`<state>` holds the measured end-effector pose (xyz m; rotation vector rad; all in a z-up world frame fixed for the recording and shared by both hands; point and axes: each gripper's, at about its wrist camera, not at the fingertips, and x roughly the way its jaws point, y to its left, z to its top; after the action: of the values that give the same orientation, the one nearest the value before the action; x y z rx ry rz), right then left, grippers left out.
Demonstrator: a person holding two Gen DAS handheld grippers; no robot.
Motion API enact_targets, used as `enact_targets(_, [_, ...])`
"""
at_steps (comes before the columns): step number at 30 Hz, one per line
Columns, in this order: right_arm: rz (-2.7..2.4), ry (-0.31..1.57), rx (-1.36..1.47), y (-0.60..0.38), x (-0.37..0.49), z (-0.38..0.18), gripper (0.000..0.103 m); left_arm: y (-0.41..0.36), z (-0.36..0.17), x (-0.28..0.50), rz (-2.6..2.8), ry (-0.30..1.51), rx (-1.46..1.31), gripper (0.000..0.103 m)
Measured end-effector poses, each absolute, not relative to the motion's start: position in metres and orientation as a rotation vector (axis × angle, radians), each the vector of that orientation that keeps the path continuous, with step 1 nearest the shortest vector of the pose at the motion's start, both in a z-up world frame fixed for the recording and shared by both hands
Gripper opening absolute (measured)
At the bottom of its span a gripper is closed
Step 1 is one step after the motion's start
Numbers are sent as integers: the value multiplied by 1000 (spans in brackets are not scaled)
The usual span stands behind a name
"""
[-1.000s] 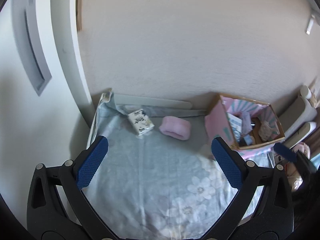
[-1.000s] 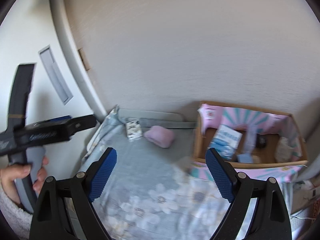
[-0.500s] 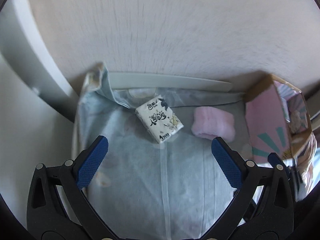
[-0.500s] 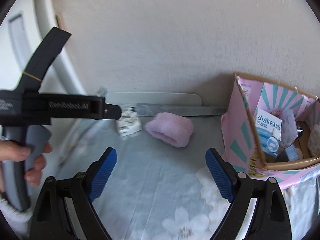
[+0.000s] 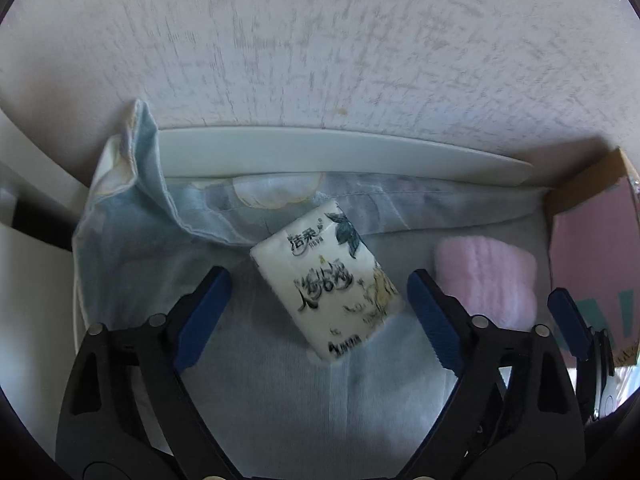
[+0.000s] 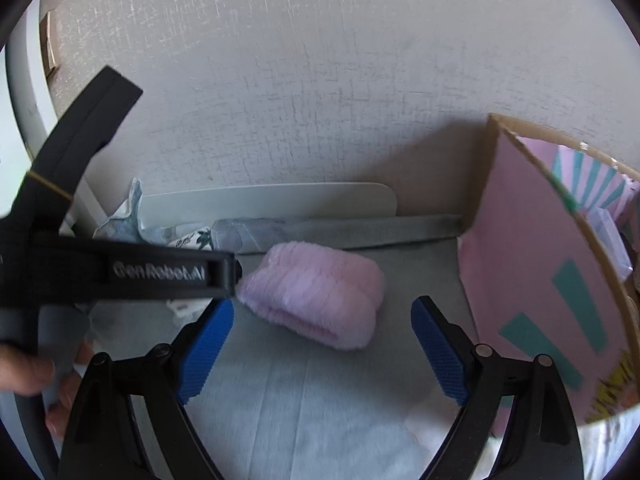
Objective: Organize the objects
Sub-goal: 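Close the left tool on the tissue pack while the right tool grasps the pink wristband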
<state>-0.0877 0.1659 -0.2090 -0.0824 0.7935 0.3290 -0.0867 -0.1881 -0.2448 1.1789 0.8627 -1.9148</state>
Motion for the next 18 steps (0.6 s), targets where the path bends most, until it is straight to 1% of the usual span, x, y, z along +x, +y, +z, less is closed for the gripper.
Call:
enact_targets(1, [337, 792, -86, 168, -84, -211, 89, -188, -244, -89, -1917, 847, 1180, 83])
enact_targets(3, [336, 794, -99, 172, -78, -213, 89, -188, -243, -92, -1927, 816, 1186, 68])
enact_targets(6, [342, 807, -102, 175, -69, -216, 89, -188, -241, -93, -1935, 799, 1194, 63])
enact_targets(9, [352, 818, -101, 176, -62, -216, 88, -188, -240, -90, -1944, 807, 1186, 62])
enact_targets(10, [356, 827, -100, 175, -60, -217, 87, -187, -240, -89, -1946, 812, 1183, 61])
enact_targets(11, [361, 830, -98, 175, -60, -217, 80, -186, -240, -88, -1947, 814, 1182, 61])
enact_targets(12, [365, 835, -98, 174, -59, -217, 77, -186, -239, -88, -1949, 815, 1183, 61])
enact_targets(15, [360, 840, -114, 172, -59, -216, 69, -183, -237, -87, -1957, 822, 1183, 61])
enact_targets(17, [350, 842, -125, 171, -60, -214, 62, -182, -234, -85, -1959, 827, 1177, 61])
enact_targets(18, [350, 842, -125, 171, -61, -213, 60, -181, -232, -84, -1960, 828, 1172, 61])
